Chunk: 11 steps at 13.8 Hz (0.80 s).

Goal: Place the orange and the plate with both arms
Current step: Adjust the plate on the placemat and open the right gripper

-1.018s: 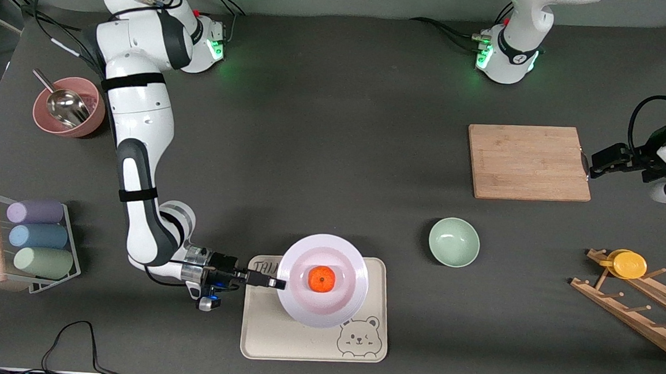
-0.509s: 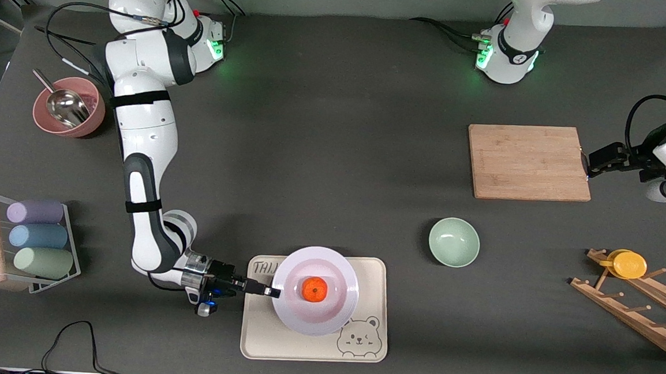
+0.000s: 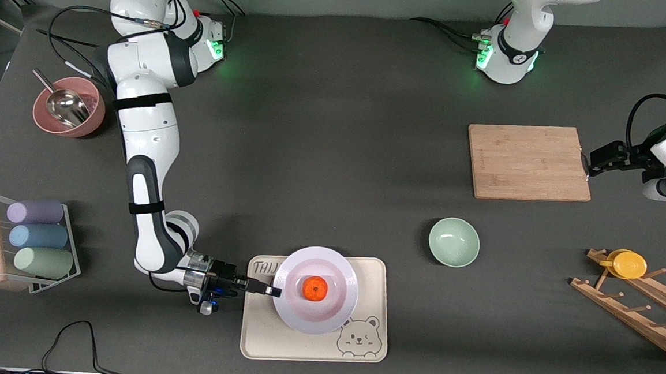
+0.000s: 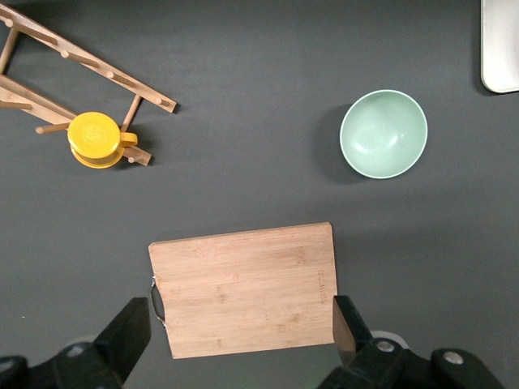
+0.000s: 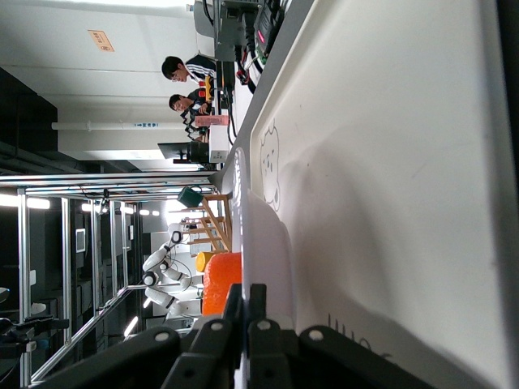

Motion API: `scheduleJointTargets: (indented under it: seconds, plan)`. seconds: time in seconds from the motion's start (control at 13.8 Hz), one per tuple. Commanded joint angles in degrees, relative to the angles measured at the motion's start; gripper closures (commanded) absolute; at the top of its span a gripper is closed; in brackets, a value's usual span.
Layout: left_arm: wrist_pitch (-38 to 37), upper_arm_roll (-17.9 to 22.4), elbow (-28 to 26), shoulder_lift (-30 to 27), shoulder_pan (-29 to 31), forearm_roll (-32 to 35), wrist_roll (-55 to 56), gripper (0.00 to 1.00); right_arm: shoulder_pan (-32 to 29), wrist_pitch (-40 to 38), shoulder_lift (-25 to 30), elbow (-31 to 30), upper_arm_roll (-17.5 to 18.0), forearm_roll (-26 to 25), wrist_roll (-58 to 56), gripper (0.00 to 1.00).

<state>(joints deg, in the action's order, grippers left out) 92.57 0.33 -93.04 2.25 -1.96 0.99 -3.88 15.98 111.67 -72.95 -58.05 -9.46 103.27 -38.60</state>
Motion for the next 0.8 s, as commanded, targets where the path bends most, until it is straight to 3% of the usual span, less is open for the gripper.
scheduleJointTargets:
  seconds: [0.0, 0.22, 0.29, 0.36, 0.44, 0.58, 0.65, 0.73]
  plan:
    - [-1.08, -0.24, 0.14, -0.49, 0.03, 1.12, -1.04, 0.0, -0.34, 1.88, -1.76, 2.59, 0.67, -0.87, -0.51, 1.0]
    - [-1.25, -0.24, 0.23, -0.49, 0.2, 1.12, -1.04, 0.0, -0.25, 1.97, -1.67, 2.59, 0.67, -0.87, -0.51, 0.98]
    - [-1.43, -0.24, 0.23, -0.58, 0.12, 1.03, -0.95, 0.0, -0.25, 1.97, -1.67, 2.59, 0.67, -0.87, -0.51, 0.85]
    - [-1.43, -0.24, 0.23, -0.49, 0.12, 1.03, -0.86, 0.0, -0.16, 1.97, -1.67, 2.59, 0.67, -0.87, -0.51, 0.64]
    - [-1.86, -0.42, 0.31, -0.58, 0.03, 0.94, -0.86, 0.0, -0.16, 1.97, -1.67, 2.59, 0.67, -0.87, -0.51, 0.5]
    - [-2.13, -0.42, 0.4, -0.58, 0.12, 0.94, -0.86, 0.0, 0.01, 1.97, -1.59, 2.59, 0.67, -0.87, -0.24, 0.1]
    - [-2.22, -0.24, 0.4, -0.58, 0.2, 0.5, -0.86, 0.0, 0.01, 1.97, -1.5, 2.5, 0.67, -0.87, 0.02, 0.0]
    - [-2.22, -0.42, 0.4, -0.49, 0.2, 0.41, -0.77, 0.0, 0.19, 1.97, -1.32, 2.5, 0.76, -0.87, 0.19, 0.0]
